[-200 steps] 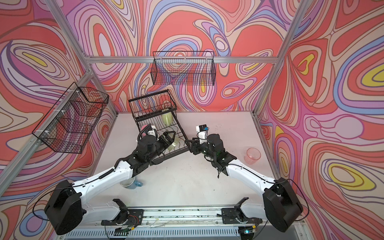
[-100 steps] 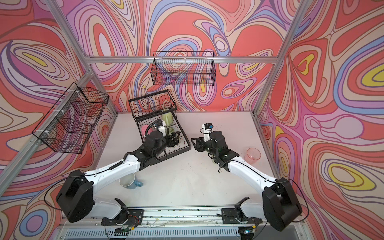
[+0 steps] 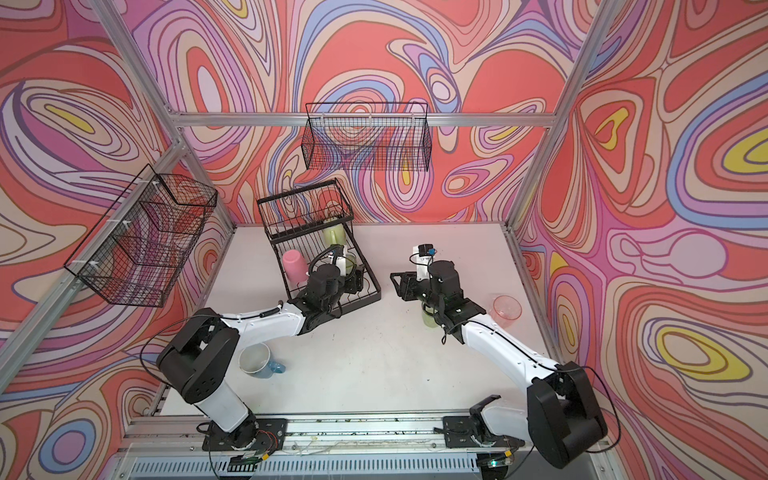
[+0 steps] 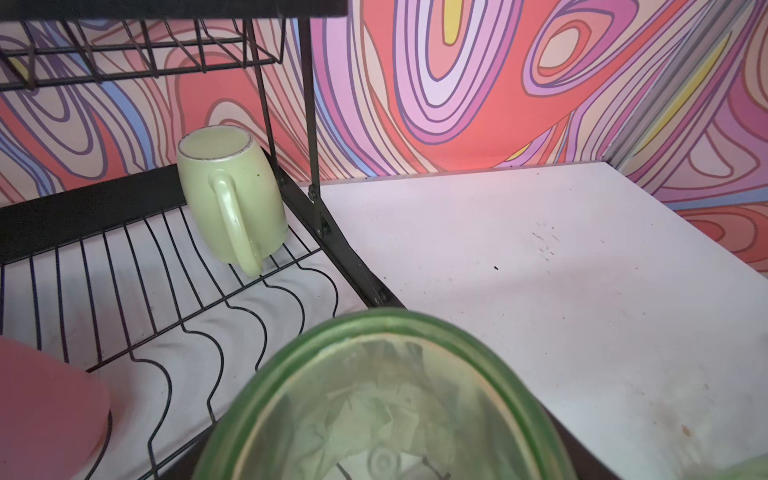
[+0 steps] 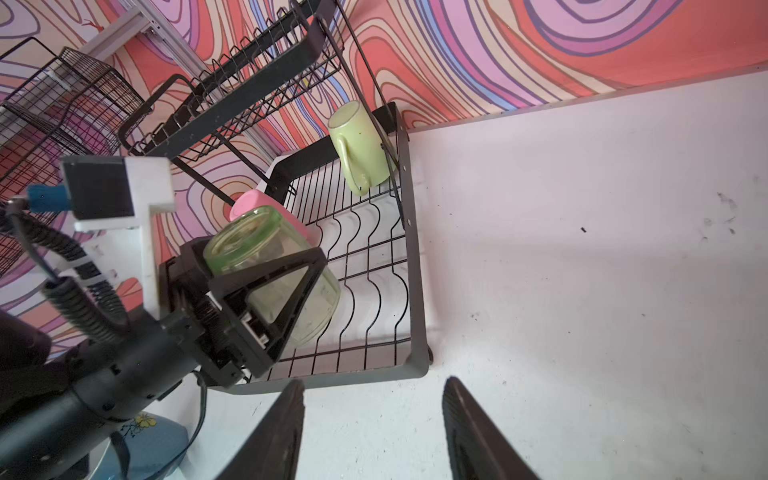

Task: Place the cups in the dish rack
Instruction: 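Lower the green glass into the dish rack beside the cream cup with the left gripper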

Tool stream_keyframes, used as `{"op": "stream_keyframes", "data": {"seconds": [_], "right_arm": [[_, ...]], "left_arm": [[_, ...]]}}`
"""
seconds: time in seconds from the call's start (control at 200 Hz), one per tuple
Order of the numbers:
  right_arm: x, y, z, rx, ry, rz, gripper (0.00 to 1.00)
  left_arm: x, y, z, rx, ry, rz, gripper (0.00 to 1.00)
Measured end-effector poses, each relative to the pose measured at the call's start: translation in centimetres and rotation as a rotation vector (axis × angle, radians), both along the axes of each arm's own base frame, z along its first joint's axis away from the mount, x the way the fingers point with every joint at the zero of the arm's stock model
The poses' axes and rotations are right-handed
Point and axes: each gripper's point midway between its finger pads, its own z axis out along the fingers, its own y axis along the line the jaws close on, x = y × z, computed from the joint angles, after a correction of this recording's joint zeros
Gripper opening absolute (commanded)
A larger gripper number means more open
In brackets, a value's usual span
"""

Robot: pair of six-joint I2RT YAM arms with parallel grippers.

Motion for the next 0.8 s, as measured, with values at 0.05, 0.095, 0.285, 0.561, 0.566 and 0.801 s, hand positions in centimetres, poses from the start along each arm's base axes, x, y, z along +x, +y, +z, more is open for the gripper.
{"op": "stream_keyframes", "data": {"seconds": [0.05, 0.095, 0.285, 0.561, 0.566, 0.801], "right_arm": [[0.1, 0.1, 0.0, 0.003, -0.006, 0.006, 0.55], [0.1, 0.3, -0.1, 0.006, -0.009, 0.012, 0.55], [0.2, 0.8, -0.3, 0.020, -0.020, 0.037, 0.55], [0.5, 1.2, -0.6, 0.035, -0.037, 0.055, 0.55], [0.5, 1.2, -0.6, 0.035, -0.036, 0.056, 0.55], [0.8, 1.8, -1.7, 0.037, -0.021, 0.076, 0.55]], "left_arm": [[0.5, 0.2, -0.1, 0.001, -0.011, 0.009, 0.77], [1.0, 0.4, -0.2, 0.002, -0.021, 0.020, 0.77], [2.9, 2.0, -1.7, 0.010, -0.052, 0.075, 0.77], [5.5, 4.3, -4.4, 0.017, -0.079, 0.163, 0.76], [5.5, 4.3, -4.4, 0.017, -0.079, 0.164, 0.76], [8.1, 4.9, -4.1, -0.008, -0.127, 0.211, 0.76]]}}
